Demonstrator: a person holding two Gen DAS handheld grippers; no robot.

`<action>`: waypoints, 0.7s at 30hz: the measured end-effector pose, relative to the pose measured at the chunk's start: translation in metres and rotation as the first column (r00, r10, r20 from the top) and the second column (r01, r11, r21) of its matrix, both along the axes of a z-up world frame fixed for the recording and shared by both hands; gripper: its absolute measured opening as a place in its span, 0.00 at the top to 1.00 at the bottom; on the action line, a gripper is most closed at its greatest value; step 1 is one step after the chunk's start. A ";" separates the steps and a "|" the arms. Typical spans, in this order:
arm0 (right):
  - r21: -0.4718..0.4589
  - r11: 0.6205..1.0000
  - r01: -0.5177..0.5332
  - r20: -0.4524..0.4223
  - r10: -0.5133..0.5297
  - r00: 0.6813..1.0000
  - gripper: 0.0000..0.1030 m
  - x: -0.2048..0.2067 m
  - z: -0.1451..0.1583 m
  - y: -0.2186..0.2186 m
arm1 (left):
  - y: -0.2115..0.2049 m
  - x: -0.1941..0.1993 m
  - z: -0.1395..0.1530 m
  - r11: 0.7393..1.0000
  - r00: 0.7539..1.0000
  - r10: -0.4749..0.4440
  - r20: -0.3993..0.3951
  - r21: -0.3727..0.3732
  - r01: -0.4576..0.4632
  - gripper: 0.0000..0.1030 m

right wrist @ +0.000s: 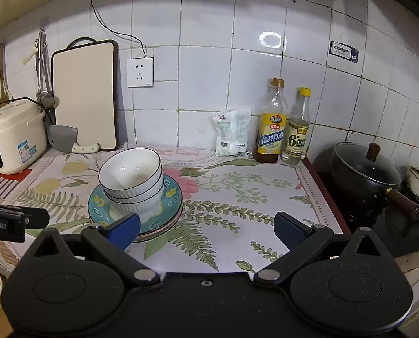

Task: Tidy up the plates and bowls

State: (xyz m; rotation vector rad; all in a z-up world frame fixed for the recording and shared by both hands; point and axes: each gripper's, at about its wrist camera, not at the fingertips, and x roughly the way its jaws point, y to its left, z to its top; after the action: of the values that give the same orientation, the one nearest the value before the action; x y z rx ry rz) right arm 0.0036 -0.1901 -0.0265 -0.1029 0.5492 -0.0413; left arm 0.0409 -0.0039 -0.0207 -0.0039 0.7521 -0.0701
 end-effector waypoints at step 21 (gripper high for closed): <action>-0.009 1.000 0.026 0.072 -0.025 0.997 0.01 -0.007 -0.006 -0.001 | -0.006 -0.004 -0.007 1.000 0.999 -0.015 0.047 -0.004 0.015 0.01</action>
State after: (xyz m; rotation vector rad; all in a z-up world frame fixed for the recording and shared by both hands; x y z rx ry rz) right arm -0.0029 -0.1910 -0.0322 -0.1041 0.4780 -0.0723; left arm 0.0369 -0.0097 -0.0274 -0.0009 0.7052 -0.0860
